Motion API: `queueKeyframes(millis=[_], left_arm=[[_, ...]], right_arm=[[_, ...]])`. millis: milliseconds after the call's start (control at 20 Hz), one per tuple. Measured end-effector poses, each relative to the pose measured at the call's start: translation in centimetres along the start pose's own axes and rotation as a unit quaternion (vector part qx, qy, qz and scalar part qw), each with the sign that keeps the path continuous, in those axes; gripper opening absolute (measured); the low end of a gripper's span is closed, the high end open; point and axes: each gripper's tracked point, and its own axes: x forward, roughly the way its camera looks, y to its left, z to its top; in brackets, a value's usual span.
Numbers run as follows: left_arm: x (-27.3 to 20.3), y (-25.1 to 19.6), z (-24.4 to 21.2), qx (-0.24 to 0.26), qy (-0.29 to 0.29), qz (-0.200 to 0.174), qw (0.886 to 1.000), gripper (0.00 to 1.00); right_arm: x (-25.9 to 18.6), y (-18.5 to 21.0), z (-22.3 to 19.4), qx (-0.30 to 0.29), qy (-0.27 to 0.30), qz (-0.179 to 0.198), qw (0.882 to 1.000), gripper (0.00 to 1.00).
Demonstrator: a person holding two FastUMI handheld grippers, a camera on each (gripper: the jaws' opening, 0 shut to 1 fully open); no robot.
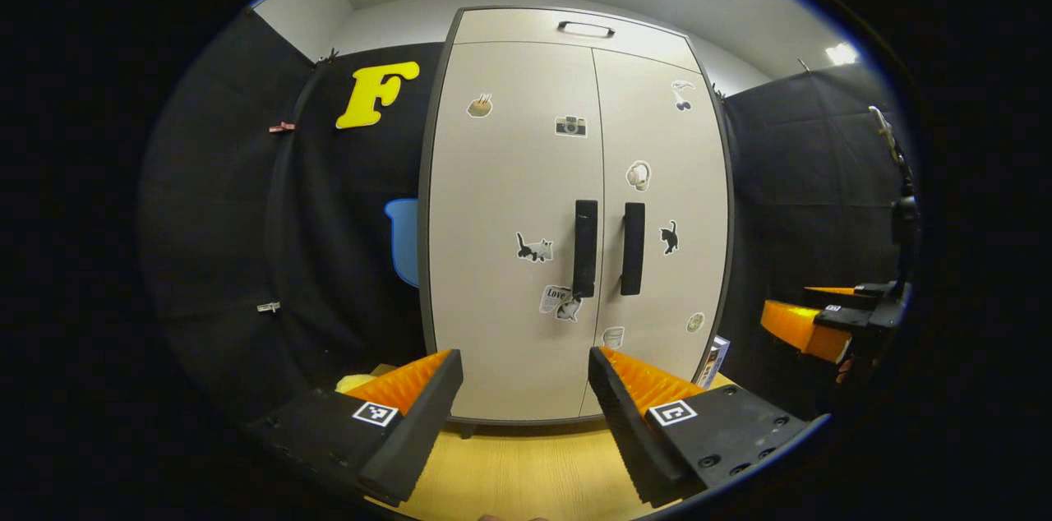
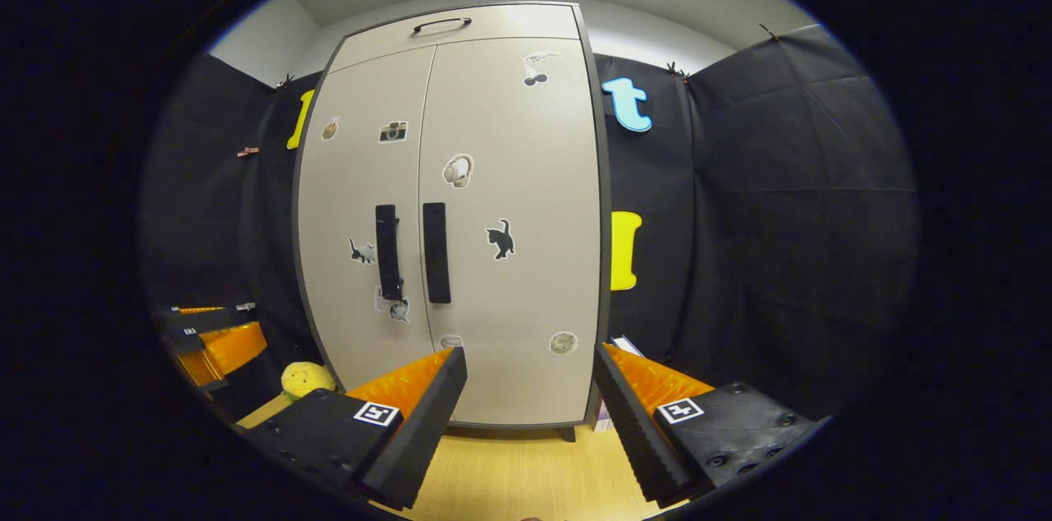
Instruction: Open the right door of the double-door shoe cabinet with the right hand, and open the left door with the left hand.
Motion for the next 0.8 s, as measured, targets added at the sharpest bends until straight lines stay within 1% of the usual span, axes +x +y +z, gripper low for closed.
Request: queueKeyframes(millis=[300, 450, 550, 700, 800], left_arm=[[-0.6, 1.1, -0.4, -0.001, -0.002, 0.011, 1.0, 0.95], [-0.9, 1.8, -0.6, -0.007, -0.002, 0.014, 1.0, 0.95], [-1.0, 2.4, -1.2, -0.005, 0.004, 0.015, 1.0, 0.95], [-1.3, 3.4, -1.7, -0.005, 0.008, 0.022, 1.0, 0.95], [-1.6, 4.2, -2.1, -0.008, 0.011, 0.03, 0.999, 0.95]], right_arm=[[3.8, 1.9, 4.3, 0.002, -0.019, 0.017, 1.0, 0.97], [6.0, 3.2, 6.2, 0.043, -0.021, 0.026, 0.999, 0.98], [7.7, 4.1, 7.6, 0.069, -0.035, 0.032, 0.996, 0.98], [10.6, 5.6, 8.1, 0.081, -0.025, 0.044, 0.995, 0.99], [12.3, 6.4, 8.0, 0.069, -0.021, 0.045, 0.996, 0.99]])
